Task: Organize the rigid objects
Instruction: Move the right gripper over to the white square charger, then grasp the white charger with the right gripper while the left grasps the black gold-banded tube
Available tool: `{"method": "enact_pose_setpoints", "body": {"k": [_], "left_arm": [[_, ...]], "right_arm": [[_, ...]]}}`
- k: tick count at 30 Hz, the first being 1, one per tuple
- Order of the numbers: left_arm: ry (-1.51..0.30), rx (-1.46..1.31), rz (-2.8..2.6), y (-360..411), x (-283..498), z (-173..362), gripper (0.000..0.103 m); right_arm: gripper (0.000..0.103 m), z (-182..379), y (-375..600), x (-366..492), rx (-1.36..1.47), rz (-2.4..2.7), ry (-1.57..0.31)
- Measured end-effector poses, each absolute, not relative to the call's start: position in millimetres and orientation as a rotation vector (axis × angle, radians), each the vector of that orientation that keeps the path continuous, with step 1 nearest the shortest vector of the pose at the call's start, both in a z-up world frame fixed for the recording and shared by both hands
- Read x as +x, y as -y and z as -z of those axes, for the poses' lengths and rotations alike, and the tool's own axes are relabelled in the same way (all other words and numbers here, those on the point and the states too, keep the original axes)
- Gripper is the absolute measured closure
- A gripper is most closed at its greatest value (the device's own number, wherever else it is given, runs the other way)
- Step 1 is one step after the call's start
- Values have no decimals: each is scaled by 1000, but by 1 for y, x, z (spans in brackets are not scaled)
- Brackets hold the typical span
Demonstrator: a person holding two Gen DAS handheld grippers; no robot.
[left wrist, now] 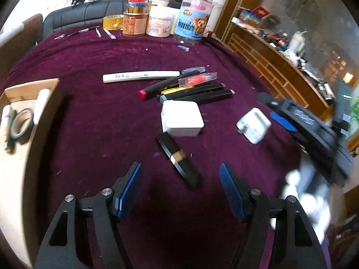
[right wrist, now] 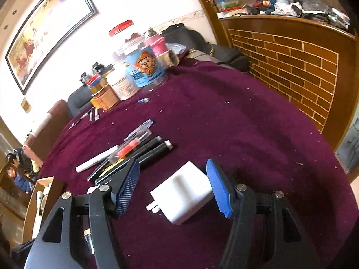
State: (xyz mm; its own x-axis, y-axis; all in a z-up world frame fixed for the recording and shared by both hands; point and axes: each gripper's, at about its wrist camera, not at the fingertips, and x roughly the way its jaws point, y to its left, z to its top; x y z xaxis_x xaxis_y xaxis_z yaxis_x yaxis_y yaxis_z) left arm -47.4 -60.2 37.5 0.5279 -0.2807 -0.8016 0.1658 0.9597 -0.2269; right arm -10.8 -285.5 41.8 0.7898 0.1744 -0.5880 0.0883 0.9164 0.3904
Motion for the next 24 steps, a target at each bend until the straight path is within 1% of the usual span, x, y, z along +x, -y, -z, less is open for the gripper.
{"method": "enact_pose_setpoints", "body": {"k": [4,5,6,7,8,9,12,19,24], "left_arm": [[-995,-42,227,80,-23,-14,40],[-954,-4,225,82,-24,-13,44],[-943,8,211,79,-25,-11,57],[-939,-2,212,75,-26,-13,76],[-952,-39,237,66,-25,-14,85],[-971,-68,253,60,-24,-13,89],[-962,-123,271,36,-34,-22,89],[-827,-241,357,-15,-89,-71,89],[-729,-250,361,-51,-128,-103,89]], "right_arm": [[42,-46,288,-15,398,-25,-636],[41,-47,288,-16,390,-20,-629],[40,-48,288,-17,383,-18,-625],[39,-48,288,-17,380,-19,-623],[39,-48,288,-17,377,-20,-623],[38,-48,288,-16,374,-21,-625],[38,-46,289,-14,374,-27,-632],[38,-43,286,-13,353,-7,-652],[38,-48,275,-18,307,4,-641]]}}
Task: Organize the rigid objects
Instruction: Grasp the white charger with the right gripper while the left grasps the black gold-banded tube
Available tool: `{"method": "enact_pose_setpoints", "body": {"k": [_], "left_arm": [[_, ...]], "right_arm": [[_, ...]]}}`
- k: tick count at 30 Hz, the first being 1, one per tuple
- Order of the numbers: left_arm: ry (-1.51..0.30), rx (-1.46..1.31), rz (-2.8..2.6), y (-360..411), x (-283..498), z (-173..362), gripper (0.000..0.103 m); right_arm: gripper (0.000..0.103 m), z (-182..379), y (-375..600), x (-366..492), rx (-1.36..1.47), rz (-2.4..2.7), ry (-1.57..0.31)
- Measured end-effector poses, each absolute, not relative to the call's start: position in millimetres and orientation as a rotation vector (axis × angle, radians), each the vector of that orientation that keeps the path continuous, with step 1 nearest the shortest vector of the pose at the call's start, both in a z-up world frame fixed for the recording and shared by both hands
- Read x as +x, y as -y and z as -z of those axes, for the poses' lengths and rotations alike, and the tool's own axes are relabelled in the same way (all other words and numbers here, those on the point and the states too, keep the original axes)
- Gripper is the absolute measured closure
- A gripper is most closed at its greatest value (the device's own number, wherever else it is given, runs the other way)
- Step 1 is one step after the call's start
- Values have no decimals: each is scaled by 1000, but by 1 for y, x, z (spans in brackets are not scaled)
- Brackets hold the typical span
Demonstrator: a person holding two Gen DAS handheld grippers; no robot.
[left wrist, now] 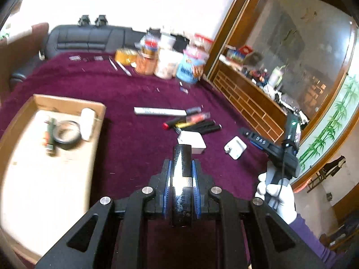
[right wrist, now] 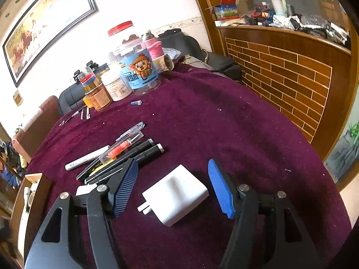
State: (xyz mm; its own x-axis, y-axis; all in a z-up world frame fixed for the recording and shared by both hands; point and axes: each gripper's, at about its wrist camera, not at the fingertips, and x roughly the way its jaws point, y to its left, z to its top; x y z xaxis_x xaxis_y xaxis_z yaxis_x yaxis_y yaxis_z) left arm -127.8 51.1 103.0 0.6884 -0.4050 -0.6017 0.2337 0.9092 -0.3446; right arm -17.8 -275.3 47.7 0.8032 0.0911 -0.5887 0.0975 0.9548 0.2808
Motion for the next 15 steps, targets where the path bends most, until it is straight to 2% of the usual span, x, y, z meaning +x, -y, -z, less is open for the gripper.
{"method": "enact_pose_setpoints", "body": {"k": [3,5,6,12,15], "left_arm": [[-699,-254,321,-79,-142,-111,89],[-694,-275,286,-100,-146,-110,89],[-695,-286,274,-107,-146,-109,89],[-672,-359,202,-152,-153,-98,89],[-669,-378,169,-170,-157,-91,89]], "right_arm": [[38,-60,254,-30,286,-65,-644],[27,-66,227,-34,252,-161,-684],[25,-66,215,-32,231,-197,-708],[25,-45,151,5,37,-192,-887],[24,-29,140,23,38,-148,-950]]}}
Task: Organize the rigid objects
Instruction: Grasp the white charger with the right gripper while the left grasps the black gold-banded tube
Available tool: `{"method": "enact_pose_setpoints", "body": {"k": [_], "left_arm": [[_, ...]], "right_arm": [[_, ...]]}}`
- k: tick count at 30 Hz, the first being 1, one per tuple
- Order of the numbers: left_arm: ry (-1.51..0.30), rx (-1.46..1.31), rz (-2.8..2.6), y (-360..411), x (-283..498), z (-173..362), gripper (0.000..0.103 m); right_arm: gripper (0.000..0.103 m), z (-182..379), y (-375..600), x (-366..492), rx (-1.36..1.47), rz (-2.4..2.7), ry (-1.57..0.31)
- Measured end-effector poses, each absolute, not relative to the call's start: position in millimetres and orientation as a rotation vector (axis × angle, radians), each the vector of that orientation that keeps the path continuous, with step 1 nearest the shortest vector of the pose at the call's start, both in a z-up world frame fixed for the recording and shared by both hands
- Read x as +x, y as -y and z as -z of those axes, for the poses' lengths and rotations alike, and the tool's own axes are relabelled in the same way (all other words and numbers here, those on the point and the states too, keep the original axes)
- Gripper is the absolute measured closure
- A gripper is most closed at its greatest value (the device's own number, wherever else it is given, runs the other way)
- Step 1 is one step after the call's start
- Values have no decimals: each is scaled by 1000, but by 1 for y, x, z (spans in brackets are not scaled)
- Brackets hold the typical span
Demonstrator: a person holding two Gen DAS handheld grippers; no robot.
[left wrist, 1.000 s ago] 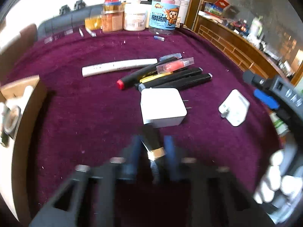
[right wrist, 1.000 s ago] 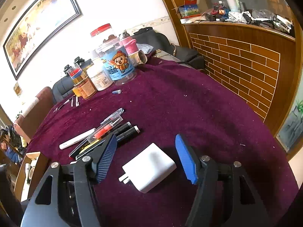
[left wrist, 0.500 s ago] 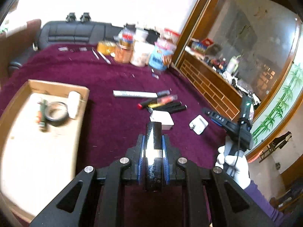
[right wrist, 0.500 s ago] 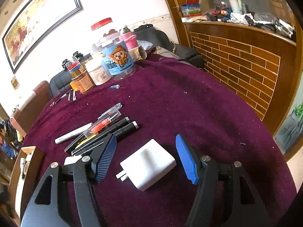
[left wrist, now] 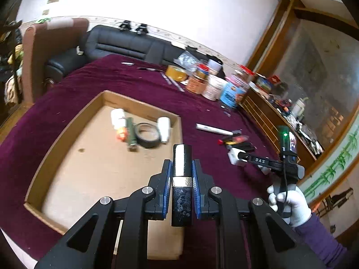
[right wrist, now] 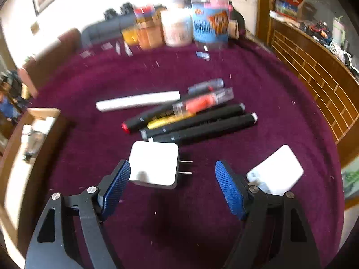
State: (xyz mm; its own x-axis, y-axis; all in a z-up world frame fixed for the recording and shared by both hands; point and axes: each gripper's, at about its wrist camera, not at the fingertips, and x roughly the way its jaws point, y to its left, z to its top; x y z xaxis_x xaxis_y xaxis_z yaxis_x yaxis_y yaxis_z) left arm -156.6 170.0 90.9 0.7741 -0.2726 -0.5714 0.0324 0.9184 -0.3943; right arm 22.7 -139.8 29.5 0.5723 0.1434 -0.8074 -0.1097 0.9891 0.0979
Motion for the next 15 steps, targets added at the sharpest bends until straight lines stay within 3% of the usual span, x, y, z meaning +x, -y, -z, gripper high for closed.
{"method": "enact_pose_setpoints", "body": {"k": [6,8,15], "left_arm": [[-681,-426,86,-210,-160,-79,89],[-680,-430,65,-219,-164,-76,89],[-696,-456,29,-237,-163,-68,89]], "right_arm": [[25,-13,115,43,-35,-93,-1025],[38,-14,111,39,-64,-93,-998],[38,-30,117,19,2,-165,-974]]}}
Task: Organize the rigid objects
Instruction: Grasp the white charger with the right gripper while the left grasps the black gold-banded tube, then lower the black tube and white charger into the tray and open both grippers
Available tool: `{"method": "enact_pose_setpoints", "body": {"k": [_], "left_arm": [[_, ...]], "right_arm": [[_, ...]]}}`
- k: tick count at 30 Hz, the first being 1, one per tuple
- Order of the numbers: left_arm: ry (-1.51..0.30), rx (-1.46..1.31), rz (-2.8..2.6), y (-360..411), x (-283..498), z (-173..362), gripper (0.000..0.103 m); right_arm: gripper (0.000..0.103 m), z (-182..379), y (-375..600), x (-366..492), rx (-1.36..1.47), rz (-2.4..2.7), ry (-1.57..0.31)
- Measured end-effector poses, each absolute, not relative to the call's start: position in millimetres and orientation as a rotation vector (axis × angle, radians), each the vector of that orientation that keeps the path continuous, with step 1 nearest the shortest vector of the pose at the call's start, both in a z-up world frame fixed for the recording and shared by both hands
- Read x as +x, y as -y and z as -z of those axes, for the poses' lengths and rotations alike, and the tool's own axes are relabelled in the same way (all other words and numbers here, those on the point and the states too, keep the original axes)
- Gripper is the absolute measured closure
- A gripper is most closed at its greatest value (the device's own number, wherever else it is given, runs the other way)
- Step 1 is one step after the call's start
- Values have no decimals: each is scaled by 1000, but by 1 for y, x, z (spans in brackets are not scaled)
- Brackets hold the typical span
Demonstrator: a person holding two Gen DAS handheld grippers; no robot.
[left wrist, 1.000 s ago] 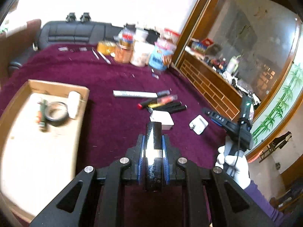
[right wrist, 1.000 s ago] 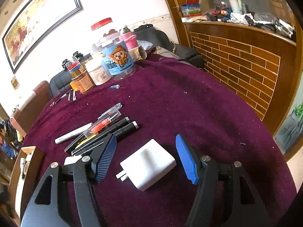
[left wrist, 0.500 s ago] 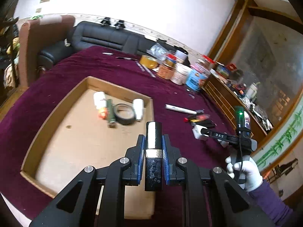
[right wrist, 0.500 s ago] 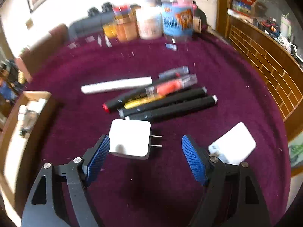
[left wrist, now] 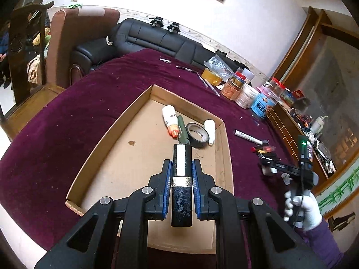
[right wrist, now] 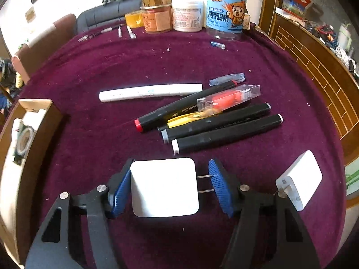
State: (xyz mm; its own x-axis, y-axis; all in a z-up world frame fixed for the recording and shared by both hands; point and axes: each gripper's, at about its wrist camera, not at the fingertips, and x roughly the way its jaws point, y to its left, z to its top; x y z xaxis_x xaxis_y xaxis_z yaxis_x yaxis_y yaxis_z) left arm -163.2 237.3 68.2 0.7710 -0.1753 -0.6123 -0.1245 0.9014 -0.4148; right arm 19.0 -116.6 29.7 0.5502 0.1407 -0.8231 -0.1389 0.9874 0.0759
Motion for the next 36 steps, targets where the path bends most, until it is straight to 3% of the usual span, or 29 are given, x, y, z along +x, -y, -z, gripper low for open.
{"method": "enact_pose_setpoints", "body": {"k": [10,22,29,36], "left_arm": [[-798,-358,-1,-242,-104,-68,89],[-1031,-362,-6,-258,-1,-24,89],[-1042,-363,-47,-265,34,-11,89],[-1010,-469,19,-278,28,-25,70]], "right_arm": [[38,-73,87,-2,124,-419,-916],[37,-68,-7,-28,48,-649,-972],[37,-60,-37,-31,24,-712,-1015],[37,-55,-72,-35,-40,-764,-1051]]}}
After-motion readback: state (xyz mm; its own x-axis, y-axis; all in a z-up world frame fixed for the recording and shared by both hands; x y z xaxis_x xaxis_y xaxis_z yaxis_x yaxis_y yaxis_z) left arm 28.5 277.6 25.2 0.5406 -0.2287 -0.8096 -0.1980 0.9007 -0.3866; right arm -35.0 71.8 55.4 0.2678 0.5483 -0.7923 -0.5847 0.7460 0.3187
